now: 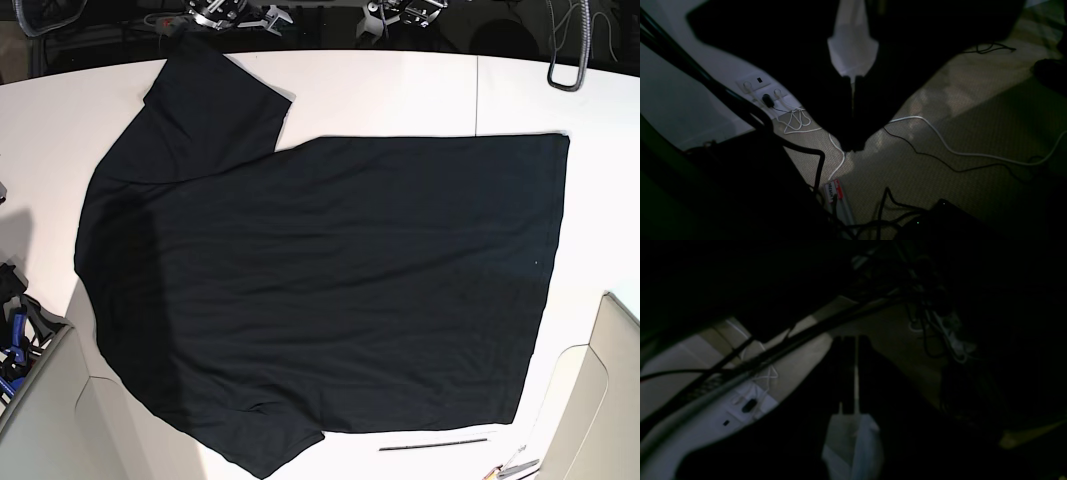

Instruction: Fold the T-shirt properly

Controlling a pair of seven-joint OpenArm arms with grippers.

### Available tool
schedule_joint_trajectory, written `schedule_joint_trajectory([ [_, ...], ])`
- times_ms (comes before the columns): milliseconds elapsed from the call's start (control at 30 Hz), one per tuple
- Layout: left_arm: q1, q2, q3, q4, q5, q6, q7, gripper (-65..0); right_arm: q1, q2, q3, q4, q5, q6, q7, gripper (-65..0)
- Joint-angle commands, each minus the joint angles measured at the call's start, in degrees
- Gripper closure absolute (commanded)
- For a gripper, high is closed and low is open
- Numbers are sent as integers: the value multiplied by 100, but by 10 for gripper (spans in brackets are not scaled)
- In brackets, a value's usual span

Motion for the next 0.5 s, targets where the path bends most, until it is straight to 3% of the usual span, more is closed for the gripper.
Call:
schedule_joint_trajectory([
  [0,-9,26,4,22,-13,-59,-9,-14,-15,-11,-11,48,26,131,26,-32],
  [233,-9,28,4,22,-13,-61,39,-28,-15,-11,-11,48,26,494,26,-14],
  [333,-9,28,4,22,-13,-68,52,-135,-15,-11,-11,48,26,494,26,0],
  [467,-9,28,2,22,-11,-647,-17,-168,-15,-11,-11,48,26,494,26,0],
])
